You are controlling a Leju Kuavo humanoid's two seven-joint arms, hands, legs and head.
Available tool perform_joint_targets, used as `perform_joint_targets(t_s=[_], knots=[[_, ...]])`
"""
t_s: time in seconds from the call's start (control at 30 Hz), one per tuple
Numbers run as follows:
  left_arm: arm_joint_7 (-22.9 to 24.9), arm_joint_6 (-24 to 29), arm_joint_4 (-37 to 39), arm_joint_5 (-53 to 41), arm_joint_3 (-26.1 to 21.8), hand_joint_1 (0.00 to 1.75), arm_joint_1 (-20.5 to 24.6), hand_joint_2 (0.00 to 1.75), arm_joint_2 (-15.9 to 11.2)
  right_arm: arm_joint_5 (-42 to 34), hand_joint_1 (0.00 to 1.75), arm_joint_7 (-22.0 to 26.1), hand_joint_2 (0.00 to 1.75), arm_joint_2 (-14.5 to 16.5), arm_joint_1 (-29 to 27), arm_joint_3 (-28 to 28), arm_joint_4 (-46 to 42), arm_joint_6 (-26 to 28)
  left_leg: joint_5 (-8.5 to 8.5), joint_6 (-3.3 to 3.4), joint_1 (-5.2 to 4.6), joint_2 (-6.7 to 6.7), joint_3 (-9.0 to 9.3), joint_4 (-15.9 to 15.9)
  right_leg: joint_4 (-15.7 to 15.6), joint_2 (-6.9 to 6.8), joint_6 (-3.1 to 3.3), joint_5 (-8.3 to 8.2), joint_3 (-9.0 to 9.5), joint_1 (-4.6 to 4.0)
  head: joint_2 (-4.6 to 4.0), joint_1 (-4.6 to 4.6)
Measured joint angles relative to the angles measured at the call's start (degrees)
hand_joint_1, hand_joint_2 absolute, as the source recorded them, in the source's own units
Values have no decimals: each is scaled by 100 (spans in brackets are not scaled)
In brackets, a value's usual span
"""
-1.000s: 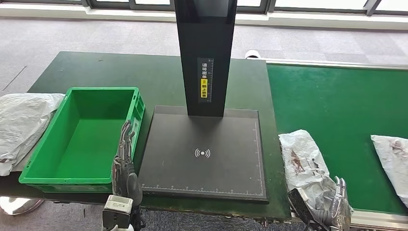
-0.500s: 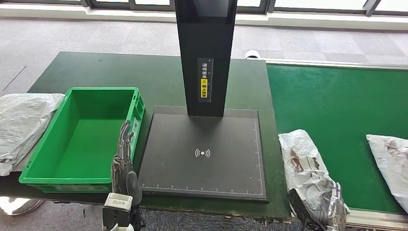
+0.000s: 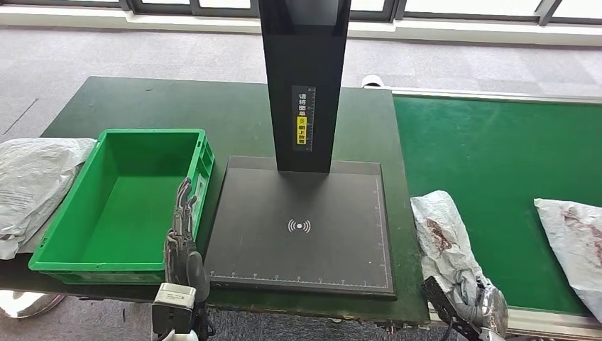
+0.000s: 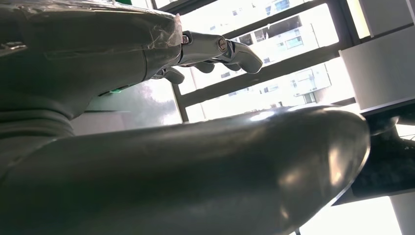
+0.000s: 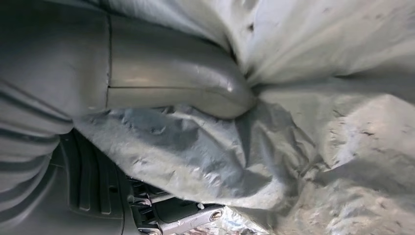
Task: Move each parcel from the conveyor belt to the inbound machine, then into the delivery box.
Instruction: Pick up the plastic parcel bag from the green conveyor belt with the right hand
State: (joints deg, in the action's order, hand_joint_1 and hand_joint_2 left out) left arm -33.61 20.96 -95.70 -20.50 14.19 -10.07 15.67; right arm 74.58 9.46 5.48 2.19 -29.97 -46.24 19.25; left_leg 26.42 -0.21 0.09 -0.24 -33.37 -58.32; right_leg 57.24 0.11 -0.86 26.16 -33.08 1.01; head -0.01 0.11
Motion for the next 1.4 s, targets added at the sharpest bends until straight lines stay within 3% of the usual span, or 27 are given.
perform_joint_targets(t_s=[0.37,0.57,1.0,1.07,1.2,1.3,1.4], knots=[[22,88,55,23,9,0,9,0,-2,-265,175,225,175,-72,54,2,102,156,3,3,0,-2,0,0,-1,-2,-1,1,6,0,-1,0],[23,118,30,-7,9,0,-1,0,-3,-1181,175,871,175,15,-67,43,-283,627,3,4,0,-7,-10,0,0,-8,-3,2,1,1,1,0],[23,118,19,-11,9,0,-3,0,-4,-1394,175,958,175,122,-314,140,-996,626,3,4,-1,-5,-13,0,0,-8,-3,3,-3,1,0,0],[16,118,19,-17,9,0,-3,0,-4,-1858,175,1417,175,167,-379,143,-1155,842,3,4,-1,-6,-13,0,0,-9,-4,3,-4,1,-1,0],[-47,107,29,-26,9,0,-1,0,-4,-3497,175,2730,175,429,-792,249,-2195,1320,4,3,0,-8,-14,1,1,-11,-3,6,-7,0,0,0],[-93,53,51,-17,8,0,4,0,-3,-4481,175,3048,175,579,-1278,560,-3267,1773,8,6,0,-9,-16,2,1,-13,-4,16,-7,-1,1,0],[-129,-33,71,-2,2,0,7,0,-1,-4800,175,3079,175,692,-1701,914,-4362,2047,16,3,0,-6,-17,2,2,-8,-4,20,-8,0,0,1]])
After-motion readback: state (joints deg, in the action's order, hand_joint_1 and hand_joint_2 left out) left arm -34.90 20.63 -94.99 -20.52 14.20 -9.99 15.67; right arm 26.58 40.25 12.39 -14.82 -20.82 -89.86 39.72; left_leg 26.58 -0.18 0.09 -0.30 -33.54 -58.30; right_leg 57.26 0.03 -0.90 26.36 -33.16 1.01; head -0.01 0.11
